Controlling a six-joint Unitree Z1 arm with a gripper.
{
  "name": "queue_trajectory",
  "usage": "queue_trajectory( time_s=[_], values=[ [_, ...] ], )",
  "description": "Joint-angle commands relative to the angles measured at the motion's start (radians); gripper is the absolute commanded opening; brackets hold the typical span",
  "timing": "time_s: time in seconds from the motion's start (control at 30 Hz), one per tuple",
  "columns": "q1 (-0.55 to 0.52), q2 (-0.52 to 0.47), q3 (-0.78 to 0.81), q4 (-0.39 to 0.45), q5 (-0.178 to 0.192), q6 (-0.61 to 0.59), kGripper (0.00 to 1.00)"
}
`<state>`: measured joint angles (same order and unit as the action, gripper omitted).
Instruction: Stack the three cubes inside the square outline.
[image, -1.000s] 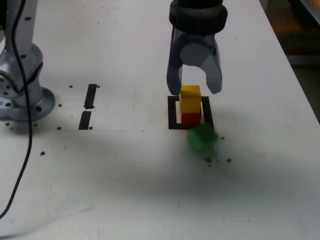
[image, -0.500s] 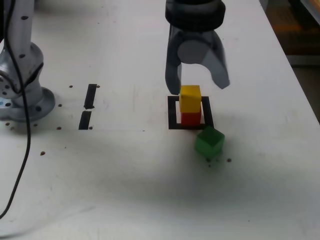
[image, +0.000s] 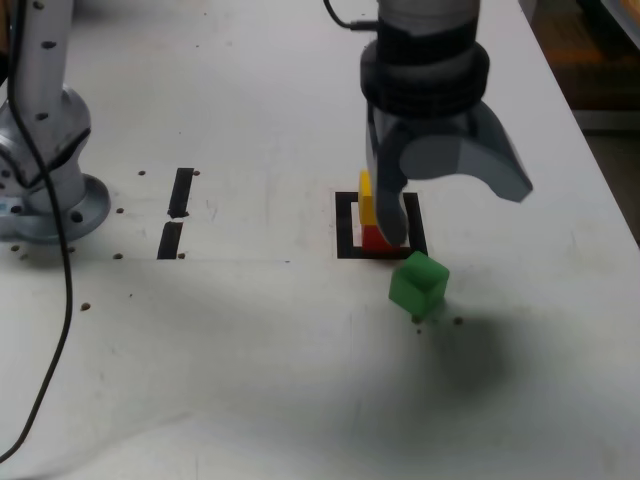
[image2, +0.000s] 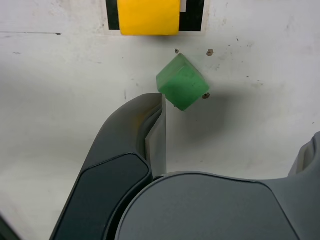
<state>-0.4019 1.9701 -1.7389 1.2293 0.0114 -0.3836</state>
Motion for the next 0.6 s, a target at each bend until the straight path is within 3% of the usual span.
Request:
queue_trajectory(
  time_s=[0.0,0.23,0.57],
  values=[
    [-0.013,0.011,-0.006,-0.003,0.000,-0.006,0.98],
    [-0.024,0.024,0.021,0.020,-0.007,0.002,0.97],
    [-0.017,0.073,0.028,0.016,-0.091,-0.074,0.96]
  ],
)
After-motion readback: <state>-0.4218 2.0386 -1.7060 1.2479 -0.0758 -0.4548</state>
